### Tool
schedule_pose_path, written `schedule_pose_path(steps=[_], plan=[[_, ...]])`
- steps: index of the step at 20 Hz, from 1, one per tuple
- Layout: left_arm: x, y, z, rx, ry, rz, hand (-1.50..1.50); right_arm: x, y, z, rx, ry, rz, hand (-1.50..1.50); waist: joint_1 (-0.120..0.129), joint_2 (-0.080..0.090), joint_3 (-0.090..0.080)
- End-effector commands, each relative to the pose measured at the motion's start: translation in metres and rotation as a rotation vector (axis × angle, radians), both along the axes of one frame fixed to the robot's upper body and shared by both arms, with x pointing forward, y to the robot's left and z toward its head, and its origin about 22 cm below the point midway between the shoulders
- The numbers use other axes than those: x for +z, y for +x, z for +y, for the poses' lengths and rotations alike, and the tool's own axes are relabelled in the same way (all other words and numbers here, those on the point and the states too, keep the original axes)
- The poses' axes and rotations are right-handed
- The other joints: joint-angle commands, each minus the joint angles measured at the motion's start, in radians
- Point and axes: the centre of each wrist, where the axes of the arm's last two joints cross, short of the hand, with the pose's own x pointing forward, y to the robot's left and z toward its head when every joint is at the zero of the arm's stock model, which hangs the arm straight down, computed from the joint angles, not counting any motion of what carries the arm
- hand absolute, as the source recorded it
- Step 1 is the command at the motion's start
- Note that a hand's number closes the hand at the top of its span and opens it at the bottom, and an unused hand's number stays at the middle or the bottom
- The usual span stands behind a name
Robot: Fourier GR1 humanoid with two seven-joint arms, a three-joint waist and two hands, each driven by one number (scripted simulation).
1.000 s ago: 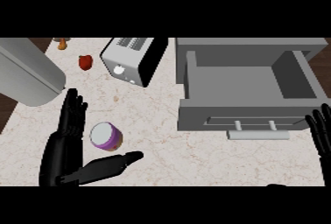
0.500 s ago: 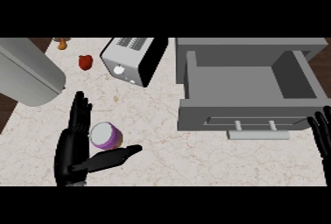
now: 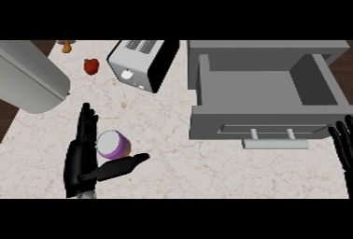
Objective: Pick up the can, place it into the drawer and close the drawer
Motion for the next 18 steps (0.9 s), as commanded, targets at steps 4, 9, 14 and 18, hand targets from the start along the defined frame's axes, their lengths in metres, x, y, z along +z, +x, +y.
schedule_pose_path(steps=[4,9,14,18], plan=[[-0.057,-0.01,0.009,0.041,0.021,0.029,-1.5,-0.003,-0.003,-0.003,-0.001,0.019,-0.015,-1.5,-0.002,0.0,0.0],[-0.044,-0.005,0.044,0.031,0.004,0.055,-1.5,0.009,0.021,0.013,0.014,0.021,-0.008,-1.5,0.003,0.0,0.0],[-0.067,-0.025,0.036,0.025,-0.003,0.056,-1.5,0.0,0.003,-0.001,0.005,0.006,-0.009,-1.5,0.001,0.0,0.0],[-0.075,-0.023,0.051,0.026,-0.012,0.051,-1.5,0.005,0.005,0.02,-0.001,0.015,-0.028,-1.5,0.002,0.0,0.0]])
